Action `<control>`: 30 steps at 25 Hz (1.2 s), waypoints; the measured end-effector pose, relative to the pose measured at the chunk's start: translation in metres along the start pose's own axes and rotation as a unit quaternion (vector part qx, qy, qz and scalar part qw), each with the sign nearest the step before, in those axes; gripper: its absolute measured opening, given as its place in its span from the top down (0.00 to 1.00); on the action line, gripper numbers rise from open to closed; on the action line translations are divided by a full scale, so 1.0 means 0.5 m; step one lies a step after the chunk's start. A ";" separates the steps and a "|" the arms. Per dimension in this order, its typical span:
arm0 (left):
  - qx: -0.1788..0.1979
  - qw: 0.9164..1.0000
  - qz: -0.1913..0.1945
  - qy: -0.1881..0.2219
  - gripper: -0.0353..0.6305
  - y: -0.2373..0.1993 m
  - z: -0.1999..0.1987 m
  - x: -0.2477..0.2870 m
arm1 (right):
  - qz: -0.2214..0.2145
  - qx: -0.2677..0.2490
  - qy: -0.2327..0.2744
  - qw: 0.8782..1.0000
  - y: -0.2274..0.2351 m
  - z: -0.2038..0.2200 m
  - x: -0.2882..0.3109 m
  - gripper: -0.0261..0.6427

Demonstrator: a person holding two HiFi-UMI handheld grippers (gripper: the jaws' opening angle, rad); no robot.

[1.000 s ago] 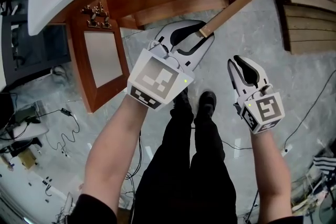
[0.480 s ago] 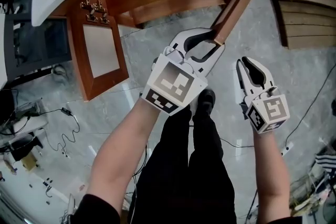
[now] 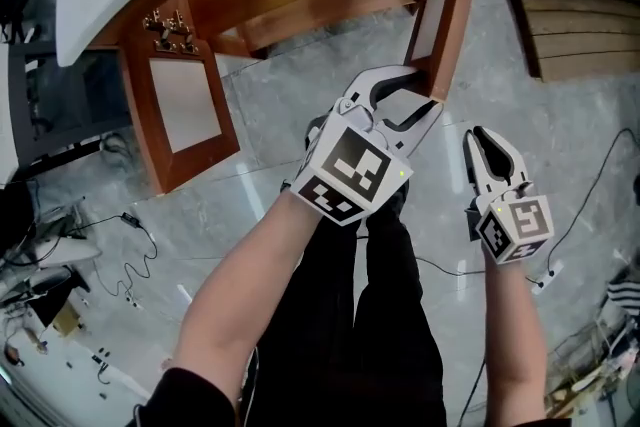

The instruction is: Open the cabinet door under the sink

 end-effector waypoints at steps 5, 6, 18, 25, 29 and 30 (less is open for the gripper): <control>0.003 0.999 0.031 -0.011 0.69 0.016 -0.016 0.023 | 0.004 0.001 -0.004 1.000 0.005 -0.015 -0.021 0.86; 0.004 0.999 0.037 -0.010 0.68 0.018 -0.019 0.027 | 0.004 -0.003 -0.004 1.000 0.006 -0.021 -0.021 0.86; 0.025 0.994 0.103 0.011 0.70 0.058 -0.085 0.095 | 0.014 -0.038 -0.026 0.999 0.015 -0.008 0.011 0.86; -0.004 0.997 0.068 0.023 0.73 0.006 -0.104 0.070 | 0.015 -0.054 -0.026 0.998 0.024 -0.029 -0.016 0.87; -0.029 0.999 0.033 0.029 0.76 -0.034 -0.099 0.038 | -0.001 -0.060 -0.011 0.998 -0.002 -0.080 -0.004 0.87; -0.041 0.998 0.026 0.029 0.77 -0.041 -0.094 0.026 | -0.008 -0.065 -0.008 0.998 -0.011 -0.089 -0.002 0.87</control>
Point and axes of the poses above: the fingertips, and each gripper's own axes: x forward along the fingers, y to its right, z out of its underside, the point moved 7 cm from there along -x, backward along the fingers, and after that the axes turned 15 degrees about -y, right-handed, at the moved point
